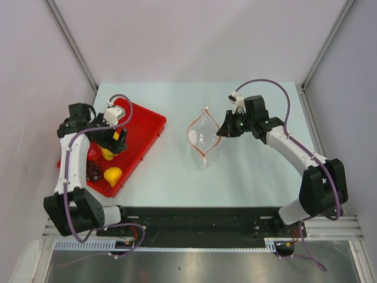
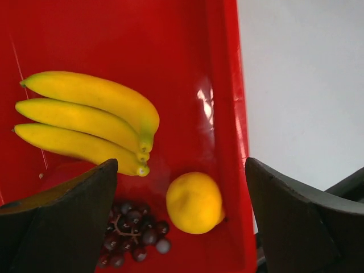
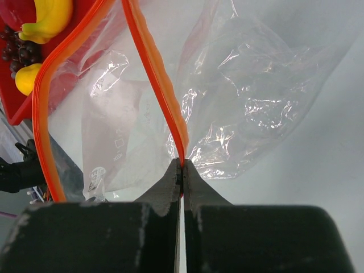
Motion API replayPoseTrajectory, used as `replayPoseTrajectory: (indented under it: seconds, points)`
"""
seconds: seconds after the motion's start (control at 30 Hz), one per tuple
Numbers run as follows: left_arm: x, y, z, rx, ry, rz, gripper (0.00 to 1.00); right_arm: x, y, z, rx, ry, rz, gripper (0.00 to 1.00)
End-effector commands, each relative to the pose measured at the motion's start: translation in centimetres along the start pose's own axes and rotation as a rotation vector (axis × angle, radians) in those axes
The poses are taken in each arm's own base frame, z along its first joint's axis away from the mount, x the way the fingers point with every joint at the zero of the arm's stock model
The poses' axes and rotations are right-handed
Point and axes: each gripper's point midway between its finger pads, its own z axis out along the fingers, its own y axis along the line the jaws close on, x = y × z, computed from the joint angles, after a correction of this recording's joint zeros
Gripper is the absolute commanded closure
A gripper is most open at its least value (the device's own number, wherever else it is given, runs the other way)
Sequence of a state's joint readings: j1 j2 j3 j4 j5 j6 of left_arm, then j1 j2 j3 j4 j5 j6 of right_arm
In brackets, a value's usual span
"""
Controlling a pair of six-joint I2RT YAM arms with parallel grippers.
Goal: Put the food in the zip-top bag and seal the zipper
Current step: Pick up the fake fruit from the bin, then place the fake fruit in the zipper food storage bag.
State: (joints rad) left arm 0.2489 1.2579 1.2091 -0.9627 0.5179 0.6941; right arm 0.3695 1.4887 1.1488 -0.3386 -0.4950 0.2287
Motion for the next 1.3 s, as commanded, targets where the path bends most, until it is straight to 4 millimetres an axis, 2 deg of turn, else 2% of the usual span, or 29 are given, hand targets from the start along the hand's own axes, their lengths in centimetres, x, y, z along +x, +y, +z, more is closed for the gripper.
replayPoseTrajectory:
  seconds: [0.0,0.13,0.3,0.4,0.6,0.63,0.67,0.7,0.73,0.77,0.8,0.83,0.87,0.9,0.93,0.97,1.07,1.13,1.2,1.23,1.27]
  points:
    - [3.7,1.9,1.5,0.059,0.152,0.226,0.02,-2.8,1.1,0.2,-0.026,-0.064,-0.029,1.00]
    - [5.3,4.5,3.0,-0.001,0.229,0.274,0.03,-3.0,1.1,0.4,-0.022,-0.063,-0.030,1.00]
    - [7.4,7.2,4.8,-0.059,0.330,0.335,0.11,-3.4,1.1,0.8,-0.018,-0.070,-0.036,1.00]
    - [8.4,8.0,5.8,-0.063,0.365,0.346,0.19,-3.6,1.2,1.0,-0.016,-0.072,-0.036,1.00]
    - [9.3,8.1,7.5,-0.037,0.389,0.342,0.50,-3.7,1.1,1.1,-0.005,-0.069,-0.035,1.00]
    - [9.0,7.9,7.6,-0.027,0.377,0.340,0.60,-3.6,1.0,1.1,-0.001,-0.066,-0.036,1.00]
    - [8.9,7.6,7.6,-0.011,0.374,0.335,0.65,-3.7,1.0,1.0,0.003,-0.069,-0.037,1.00]
    - [8.6,7.2,7.5,0.003,0.365,0.328,0.75,-3.7,1.0,1.0,0.006,-0.070,-0.037,1.00]
    - [7.4,6.9,7.4,0.021,0.319,0.320,0.79,-3.7,1.0,0.9,0.008,-0.069,-0.038,1.00]
    - [7.2,6.0,7.0,0.052,0.316,0.297,0.83,-3.7,1.0,0.8,0.011,-0.071,-0.038,1.00]
    - [6.2,5.5,6.5,0.057,0.286,0.260,0.92,-3.7,1.1,0.8,0.009,-0.070,-0.039,1.00]
    - [4.3,5.6,5.8,0.052,0.242,0.251,0.96,-3.7,1.1,0.7,0.011,-0.071,-0.040,1.00]
    - [3.2,3.8,5.3,0.115,0.195,0.180,0.99,-3.9,1.2,0.5,0.012,-0.078,-0.042,1.00]
    - [1.9,3.3,4.6,0.126,0.155,0.154,1.00,-4.0,1.1,0.4,0.013,-0.083,-0.043,1.00]
    - [-0.4,3.2,3.6,0.125,0.099,0.138,1.00,-4.1,1.2,0.3,0.014,-0.085,-0.047,1.00]
    - [-1.8,1.1,2.9,0.203,0.041,0.061,1.00,-4.2,1.4,0.1,0.012,-0.093,-0.050,1.00]
    - [-6.1,-2.1,0.4,0.304,-0.071,-0.057,1.00,-4.2,1.5,-0.1,0.007,-0.092,-0.047,1.00]
    - [-9.8,-5.6,-1.4,0.436,-0.195,-0.092,1.00,-4.0,1.6,-0.1,0.002,-0.083,-0.038,1.00]
    - [-12.4,-9.1,-3.1,0.588,-0.265,-0.204,1.00,-3.9,1.8,0.0,-0.012,-0.077,-0.016,1.00]
    - [-13.6,-11.1,-3.7,0.645,-0.308,-0.176,1.00,-3.9,1.9,0.0,-0.027,-0.074,-0.007,1.00]
    - [-14.4,-12.9,-4.6,0.719,-0.302,-0.261,1.00,-4.0,1.8,0.0,-0.032,-0.076,0.004,1.00]
